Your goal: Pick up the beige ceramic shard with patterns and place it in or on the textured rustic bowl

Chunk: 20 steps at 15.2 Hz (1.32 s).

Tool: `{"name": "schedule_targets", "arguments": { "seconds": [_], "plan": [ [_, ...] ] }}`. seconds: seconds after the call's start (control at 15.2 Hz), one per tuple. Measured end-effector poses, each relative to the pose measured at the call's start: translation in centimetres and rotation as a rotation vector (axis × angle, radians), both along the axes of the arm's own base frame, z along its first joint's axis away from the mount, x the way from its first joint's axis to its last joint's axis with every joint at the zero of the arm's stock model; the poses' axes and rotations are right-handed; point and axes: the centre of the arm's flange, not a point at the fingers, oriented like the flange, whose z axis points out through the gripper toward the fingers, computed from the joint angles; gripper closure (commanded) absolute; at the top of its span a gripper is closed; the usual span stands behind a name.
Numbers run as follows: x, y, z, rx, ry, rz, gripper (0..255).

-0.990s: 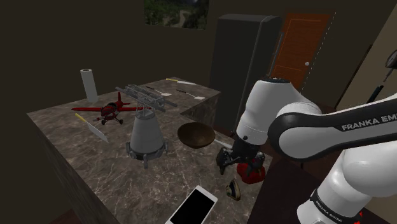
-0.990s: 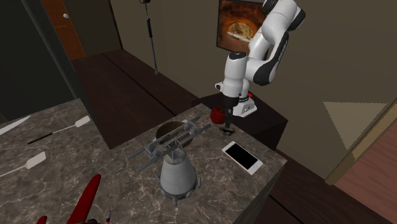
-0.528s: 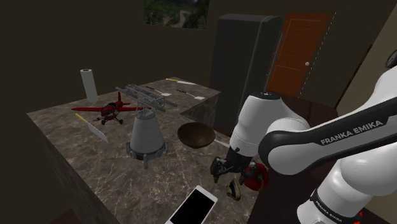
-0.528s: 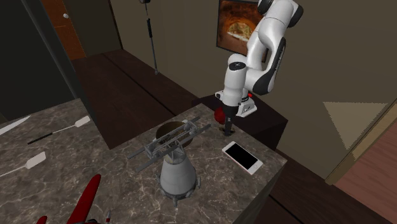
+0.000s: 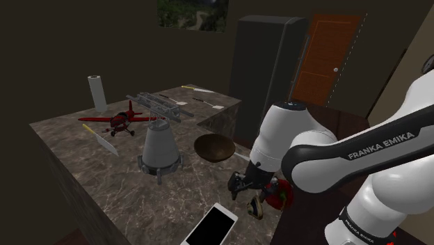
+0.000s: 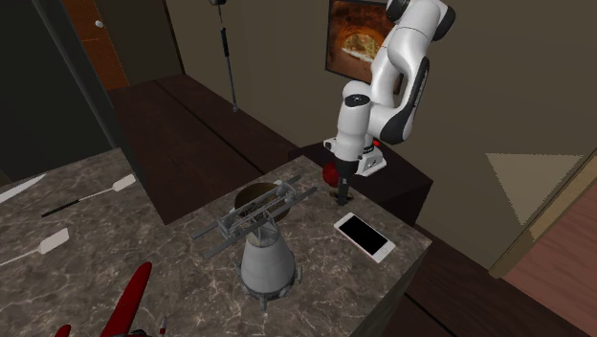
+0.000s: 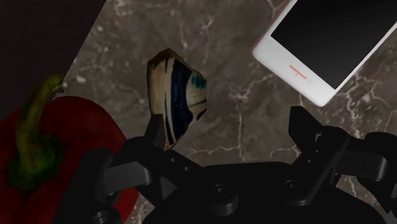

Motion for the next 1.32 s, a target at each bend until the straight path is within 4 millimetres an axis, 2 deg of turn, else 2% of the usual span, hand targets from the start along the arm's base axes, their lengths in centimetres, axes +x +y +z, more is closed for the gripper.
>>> {"name": "schedule_targets", "arguments": {
  "seconds": [0.59,0.66,0.73,0.92,1.32],
  "plan": [
    [0.0,-0.2,-0.6,-0.012,0.019,-0.005,255],
    [0.0,-0.1,-0.6,-0.012,0.018,-0.004,0],
    [0.0,-0.1,-0.5,-0.011,0.017,-0.003,0],
    [-1.7,1.8,0.2,-0.148,0.037,0.015,0],
    [-2.0,1.8,-2.5,-0.197,0.047,0.013,0]
  ]
}}
